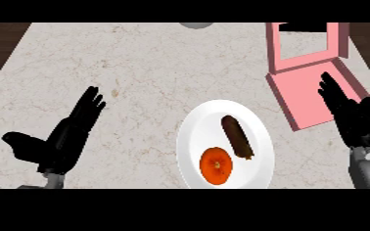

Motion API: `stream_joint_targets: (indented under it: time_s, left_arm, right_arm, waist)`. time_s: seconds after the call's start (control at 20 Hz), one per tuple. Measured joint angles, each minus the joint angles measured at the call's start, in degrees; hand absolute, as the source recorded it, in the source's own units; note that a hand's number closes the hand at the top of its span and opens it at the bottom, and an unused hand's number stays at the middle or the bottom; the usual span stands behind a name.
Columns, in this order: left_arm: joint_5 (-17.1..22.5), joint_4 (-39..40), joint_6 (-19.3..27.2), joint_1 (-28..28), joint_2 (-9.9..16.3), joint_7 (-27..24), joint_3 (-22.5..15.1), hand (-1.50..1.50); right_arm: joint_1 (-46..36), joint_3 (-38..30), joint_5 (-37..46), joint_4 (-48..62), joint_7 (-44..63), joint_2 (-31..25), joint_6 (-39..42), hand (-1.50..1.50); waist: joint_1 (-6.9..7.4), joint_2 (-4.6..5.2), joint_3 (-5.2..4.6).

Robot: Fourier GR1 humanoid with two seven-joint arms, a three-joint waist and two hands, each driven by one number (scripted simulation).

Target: Pick the squash from the plate and place it in the cardboard box

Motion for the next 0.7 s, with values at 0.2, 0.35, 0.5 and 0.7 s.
stream_joint_targets:
  time_s: [0.2, 0.35, 0.5, 0.7]
  left_arm:
    - [-4.57, -0.44, -0.24, -2.39, 2.96, -1.82, 0.22, 0.00]
    - [-9.05, -0.96, -1.17, -5.17, 7.17, -3.45, 0.41, 0.00]
    - [-12.51, -0.12, -1.95, -6.95, 8.73, -5.35, -0.26, 0.00]
    - [-14.79, -0.39, -3.06, -8.35, 9.45, -6.08, -0.88, 0.00]
  right_arm:
    - [-1.91, -0.49, -0.72, -9.26, -1.05, -0.85, 0.37, -1.50]
    - [-5.84, -0.02, 1.04, -17.05, -1.39, -3.90, 1.11, -1.50]
    - [-3.53, 1.23, 4.10, -26.39, 1.01, -6.98, 1.19, -1.50]
    - [2.71, 4.48, 10.47, -36.43, -1.63, -8.08, 0.75, -1.50]
  waist:
    - [-1.11, -0.69, 0.62]
    - [-2.16, -1.59, 0.62]
    - [-2.78, -1.35, 0.74]
    - [-2.17, -0.93, 0.91]
